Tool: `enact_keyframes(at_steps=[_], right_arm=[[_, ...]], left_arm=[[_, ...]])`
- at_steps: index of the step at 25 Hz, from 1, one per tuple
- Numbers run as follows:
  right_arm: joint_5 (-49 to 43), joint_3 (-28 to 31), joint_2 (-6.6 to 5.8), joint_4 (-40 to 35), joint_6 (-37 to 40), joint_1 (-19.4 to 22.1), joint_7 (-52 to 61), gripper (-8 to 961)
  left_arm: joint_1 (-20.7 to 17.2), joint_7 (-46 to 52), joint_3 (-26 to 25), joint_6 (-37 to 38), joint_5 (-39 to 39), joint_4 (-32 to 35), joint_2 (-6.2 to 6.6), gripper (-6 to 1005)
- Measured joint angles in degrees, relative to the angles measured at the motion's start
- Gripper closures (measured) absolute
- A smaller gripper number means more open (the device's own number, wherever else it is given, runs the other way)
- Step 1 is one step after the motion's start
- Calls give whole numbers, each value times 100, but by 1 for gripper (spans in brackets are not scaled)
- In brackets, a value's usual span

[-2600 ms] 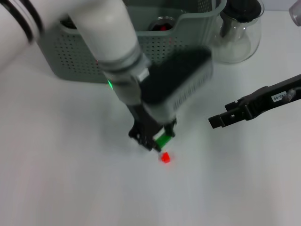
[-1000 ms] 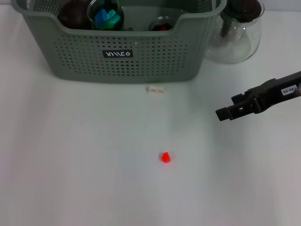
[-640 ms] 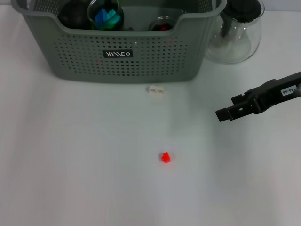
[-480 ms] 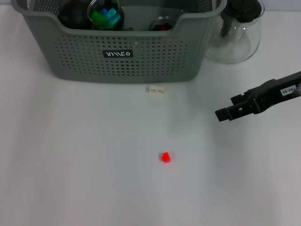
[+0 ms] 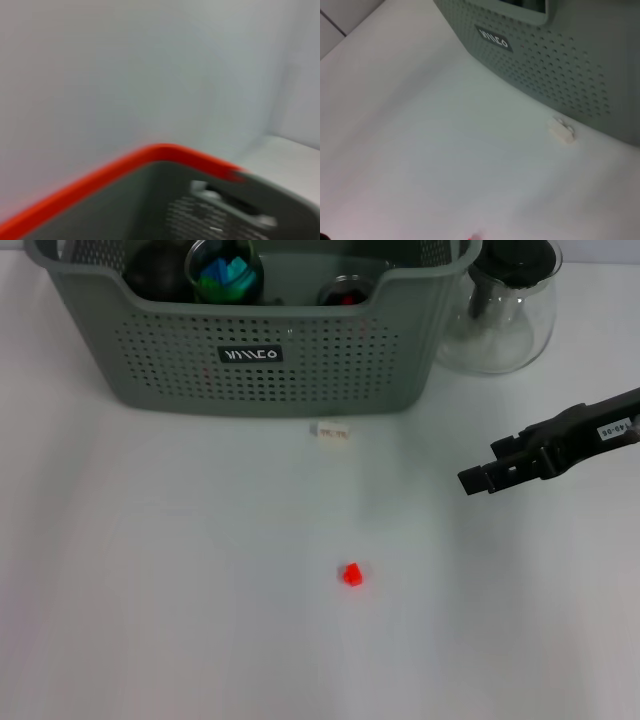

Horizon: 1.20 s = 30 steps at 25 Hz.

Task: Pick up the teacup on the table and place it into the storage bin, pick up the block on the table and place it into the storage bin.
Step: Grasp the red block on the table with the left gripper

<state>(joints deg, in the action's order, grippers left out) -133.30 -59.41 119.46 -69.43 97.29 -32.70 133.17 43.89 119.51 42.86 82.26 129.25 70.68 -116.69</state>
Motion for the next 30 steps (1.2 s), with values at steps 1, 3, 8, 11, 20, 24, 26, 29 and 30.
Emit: enact_keyframes(at_steps=[1, 3, 8, 11, 20, 24, 26, 29, 30], right_arm=[[0, 2, -4, 0, -3, 0, -5, 117], [0, 6, -13, 0, -6, 8, -9, 118], [-1, 9, -15, 4, -22, 38, -11, 118], [-2, 9, -3, 15, -26, 48, -11, 118], [-3, -3, 2, 103, -50, 45, -49, 117], [-3, -5, -21, 112, -32, 18, -65, 118], [-3, -4, -28, 114, -31, 11, -76, 118], [-7, -9, -37, 129, -56, 5, -109, 118], [-9, -6, -41, 136, -60, 5, -127, 118]], left_arm=[[-73, -215, 3, 376, -147, 154, -3, 165], [-172, -568, 20, 1089, -243, 421, -24, 168], [-391, -1054, 363, 2466, -148, 606, -197, 171], [-522, -1071, 868, 2529, 131, 585, -357, 178], [-894, -99, 3135, 1414, 918, 316, -795, 198], [-937, 600, 4118, 1027, 964, 226, -808, 208], [-918, 927, 4497, 831, 998, 217, -809, 212], [-900, 1293, 4946, 473, 1010, 179, -810, 219], [-894, 1361, 5063, 365, 1007, 161, -810, 221]])
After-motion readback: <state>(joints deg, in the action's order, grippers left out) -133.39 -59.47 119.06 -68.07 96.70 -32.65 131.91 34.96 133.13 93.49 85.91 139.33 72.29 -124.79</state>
